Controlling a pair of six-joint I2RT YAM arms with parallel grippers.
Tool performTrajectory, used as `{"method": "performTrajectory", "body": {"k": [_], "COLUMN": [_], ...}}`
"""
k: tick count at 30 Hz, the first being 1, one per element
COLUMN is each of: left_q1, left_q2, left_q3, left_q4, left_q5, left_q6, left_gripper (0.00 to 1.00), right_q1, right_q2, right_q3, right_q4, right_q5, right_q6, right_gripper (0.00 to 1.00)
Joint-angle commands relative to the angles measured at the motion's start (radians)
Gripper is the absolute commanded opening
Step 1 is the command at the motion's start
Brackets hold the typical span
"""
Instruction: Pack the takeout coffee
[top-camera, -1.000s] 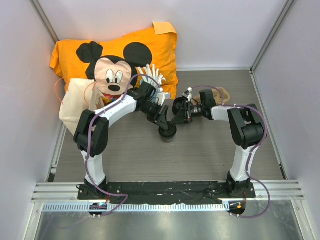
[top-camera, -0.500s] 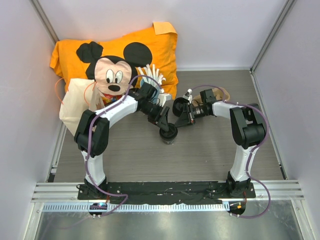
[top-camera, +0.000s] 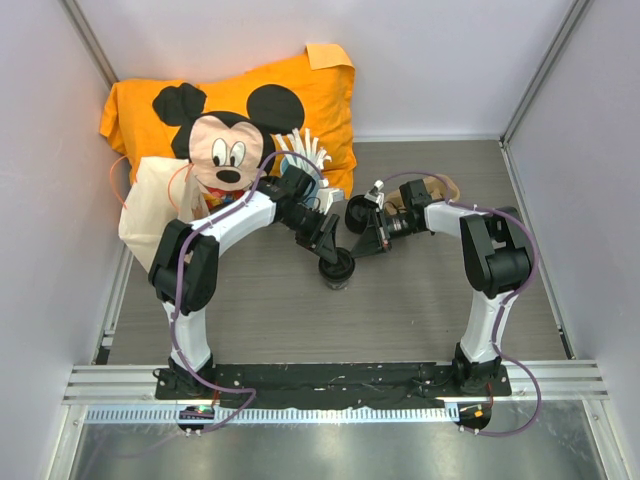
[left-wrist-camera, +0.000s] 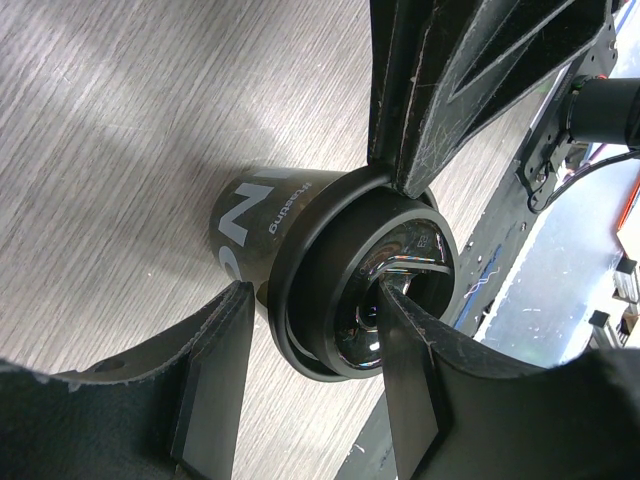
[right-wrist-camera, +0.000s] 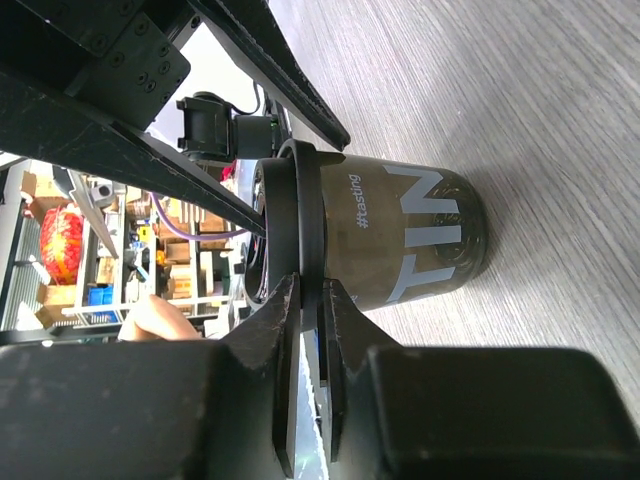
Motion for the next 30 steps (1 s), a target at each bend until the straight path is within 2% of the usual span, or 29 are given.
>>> {"method": "performTrajectory", "body": {"k": [1, 11, 19, 22, 28, 30], "left_q1": [-0.007, -0.018, -0.028, -0.031, -0.033, -0.033], "left_q2": [0.062, 0.065, 0.059, 0.057, 0.048, 0.045], "left_q3": [-0.058, -0.067, -0.072, -0.072, -0.075, -0.07], "left_q4": [-0.032, -0.034, -0.035, -0.032, -0.026, -0.026], "left_q5": [-0.302, -0.338, -0.369, -0.371, -0.365, -0.357], "left_q6": [0.078, 0.082, 0.09, 0.09, 0.093, 0.09], "left_gripper": [0.54, 0.53, 0.54, 0.54, 0.54, 0.54], "right_q1": [0.044, 0.077, 0.105, 0.107, 0.108, 0.107], "right_q2": [-0.021, -0.004, 0.014, 0.016, -0.065, -0.085], "right_q3": [-0.026, -0.03, -0.007, -0.006, 0.034, 0.049], "right_q4": [-0.028, -0.017, -0.09, -0.094, -0.109, -0.117], "right_q5": [0.152, 0.304, 0.471, 0.465, 0.42, 0.413], "right_q6": [-0.059, -0.036, -0.083, -0.086, -0.105, -0.105], "right_gripper": [0.15, 0.11, 0.11, 0.11, 0.24, 0.33]}}
